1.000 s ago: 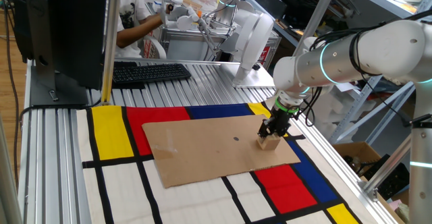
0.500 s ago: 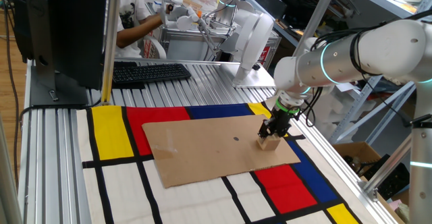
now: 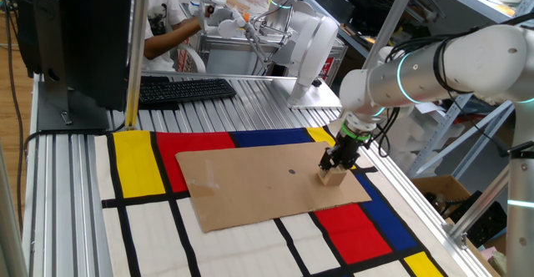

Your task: Hold a small block with the gripper and sweep it from left to right on the table

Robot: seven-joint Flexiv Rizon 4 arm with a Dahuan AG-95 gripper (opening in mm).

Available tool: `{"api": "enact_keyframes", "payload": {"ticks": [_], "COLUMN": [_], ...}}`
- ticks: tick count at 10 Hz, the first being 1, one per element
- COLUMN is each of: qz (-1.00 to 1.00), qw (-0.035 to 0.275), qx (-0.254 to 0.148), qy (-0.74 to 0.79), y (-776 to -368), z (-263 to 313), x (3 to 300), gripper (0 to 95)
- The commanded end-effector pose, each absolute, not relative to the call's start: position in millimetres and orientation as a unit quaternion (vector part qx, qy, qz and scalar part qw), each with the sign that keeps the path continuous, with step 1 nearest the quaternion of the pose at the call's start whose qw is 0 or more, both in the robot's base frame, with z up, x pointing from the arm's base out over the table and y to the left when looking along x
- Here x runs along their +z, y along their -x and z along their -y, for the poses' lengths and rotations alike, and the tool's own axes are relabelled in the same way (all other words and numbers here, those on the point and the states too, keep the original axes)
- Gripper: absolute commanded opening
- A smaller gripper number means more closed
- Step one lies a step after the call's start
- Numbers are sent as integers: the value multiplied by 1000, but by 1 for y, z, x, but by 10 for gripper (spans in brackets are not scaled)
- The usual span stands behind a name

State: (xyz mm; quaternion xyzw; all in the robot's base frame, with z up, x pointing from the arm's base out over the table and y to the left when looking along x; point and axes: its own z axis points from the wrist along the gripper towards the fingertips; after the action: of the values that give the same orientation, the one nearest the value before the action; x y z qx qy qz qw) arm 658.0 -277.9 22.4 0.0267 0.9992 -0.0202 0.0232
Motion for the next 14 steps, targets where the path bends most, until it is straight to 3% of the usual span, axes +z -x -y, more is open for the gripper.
{"api": "enact_keyframes", "payload": {"ticks": [1,3,4,14], "qz": [-999,-999,-999,-999], "qw": [20,24,43,45], "qx": [-8,-18,-24,-20], "qy": [-27,-26,-20,-19], "y": [-659,-657,-653,-643], "z": [278,280,285,295], "x": [22,22,16,10], "gripper": [380,380,380,380]}}
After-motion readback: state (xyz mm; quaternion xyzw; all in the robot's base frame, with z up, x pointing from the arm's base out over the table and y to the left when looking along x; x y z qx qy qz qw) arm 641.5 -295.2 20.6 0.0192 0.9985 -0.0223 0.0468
